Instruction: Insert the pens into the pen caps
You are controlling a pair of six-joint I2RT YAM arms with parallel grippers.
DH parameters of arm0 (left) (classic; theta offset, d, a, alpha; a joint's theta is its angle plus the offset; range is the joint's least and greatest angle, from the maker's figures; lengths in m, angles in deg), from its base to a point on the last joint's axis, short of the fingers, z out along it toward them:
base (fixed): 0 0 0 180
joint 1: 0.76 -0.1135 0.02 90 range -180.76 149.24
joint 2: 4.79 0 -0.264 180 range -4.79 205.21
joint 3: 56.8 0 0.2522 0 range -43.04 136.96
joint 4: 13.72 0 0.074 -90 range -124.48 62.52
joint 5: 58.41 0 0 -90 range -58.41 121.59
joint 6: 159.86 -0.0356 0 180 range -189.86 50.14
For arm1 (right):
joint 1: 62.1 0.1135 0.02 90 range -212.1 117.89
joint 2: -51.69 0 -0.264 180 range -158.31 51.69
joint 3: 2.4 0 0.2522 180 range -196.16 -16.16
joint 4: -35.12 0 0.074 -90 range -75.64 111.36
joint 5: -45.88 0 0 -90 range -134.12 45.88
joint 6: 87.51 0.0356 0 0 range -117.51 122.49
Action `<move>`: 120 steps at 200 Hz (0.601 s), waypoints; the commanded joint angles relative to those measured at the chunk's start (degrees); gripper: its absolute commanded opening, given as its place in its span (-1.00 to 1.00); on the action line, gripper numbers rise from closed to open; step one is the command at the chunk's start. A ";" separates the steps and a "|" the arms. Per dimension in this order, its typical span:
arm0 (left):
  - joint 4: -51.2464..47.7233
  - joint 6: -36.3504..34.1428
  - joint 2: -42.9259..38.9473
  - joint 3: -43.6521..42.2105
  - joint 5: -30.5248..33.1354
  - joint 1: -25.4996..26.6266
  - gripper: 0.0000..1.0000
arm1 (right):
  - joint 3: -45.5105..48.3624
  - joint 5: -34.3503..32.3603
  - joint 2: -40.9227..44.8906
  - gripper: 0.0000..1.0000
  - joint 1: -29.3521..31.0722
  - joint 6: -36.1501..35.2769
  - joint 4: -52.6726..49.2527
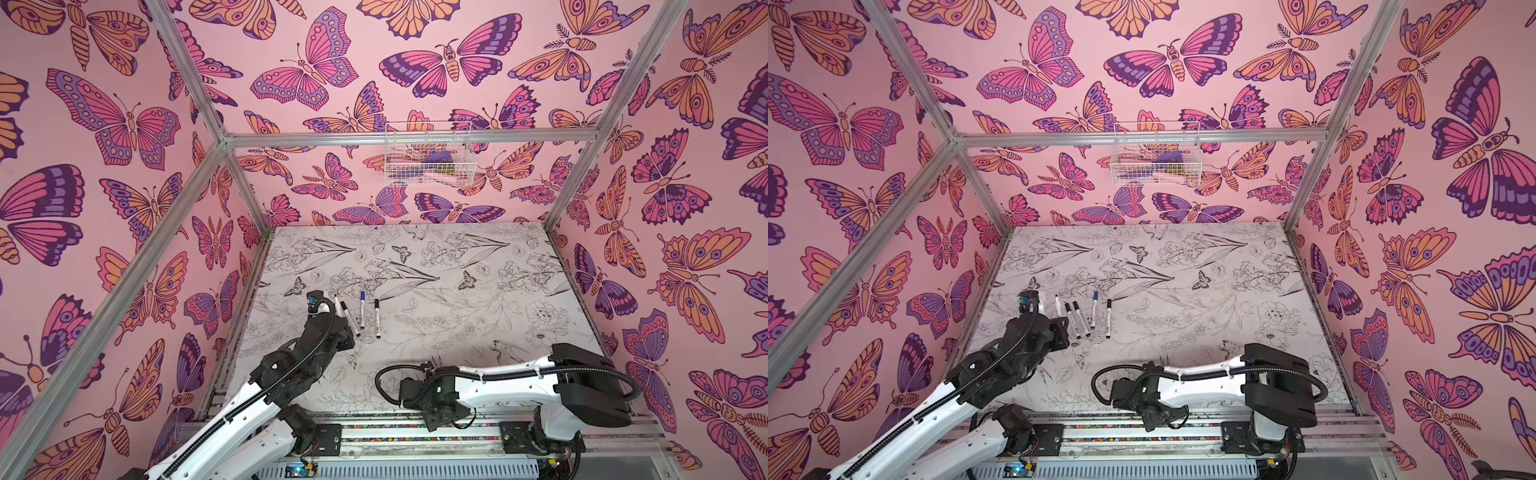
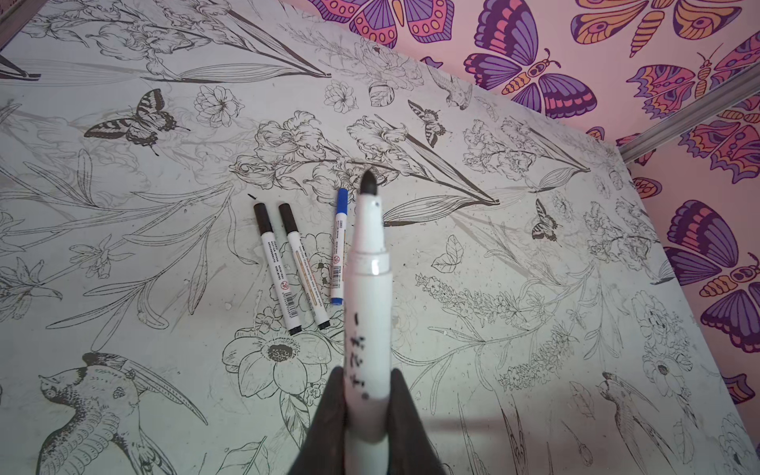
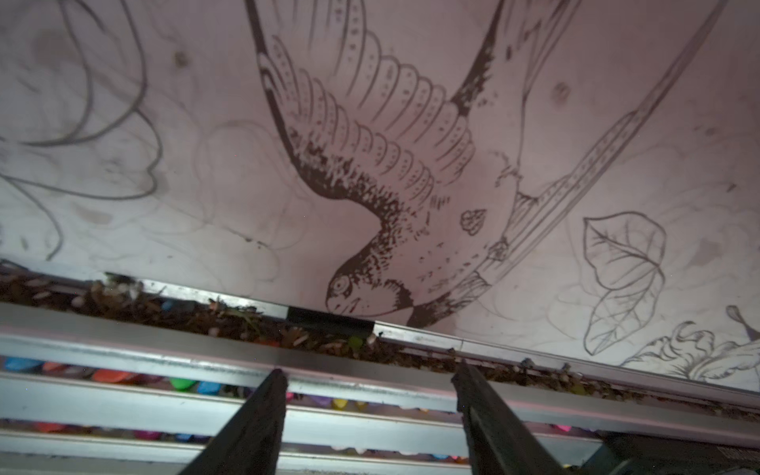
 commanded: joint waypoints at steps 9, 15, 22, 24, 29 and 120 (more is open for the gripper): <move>-2.34 -1.06 0.13 1.26 1.89 1.36 -1.00 | -0.14 4.05 -2.82 0.35 0.17 -0.05 3.02; -2.38 -1.03 0.11 1.13 2.15 1.68 -1.00 | -0.33 4.38 -3.35 0.35 0.18 -0.20 3.26; -2.41 -1.03 0.03 0.98 2.34 1.94 -1.00 | -0.52 4.71 -3.81 0.34 0.18 -0.59 3.66; -2.44 -1.05 -0.03 0.87 2.39 2.03 -1.00 | -0.63 4.77 -3.93 0.34 0.11 -0.69 3.78; -2.45 -1.03 -0.10 0.69 2.59 2.24 -1.00 | -0.78 4.83 -4.26 0.34 0.02 -0.82 3.84; -3.41 -2.29 -1.31 1.30 2.40 2.86 -1.00 | 2.55 3.59 -3.18 0.32 -6.50 -0.73 6.47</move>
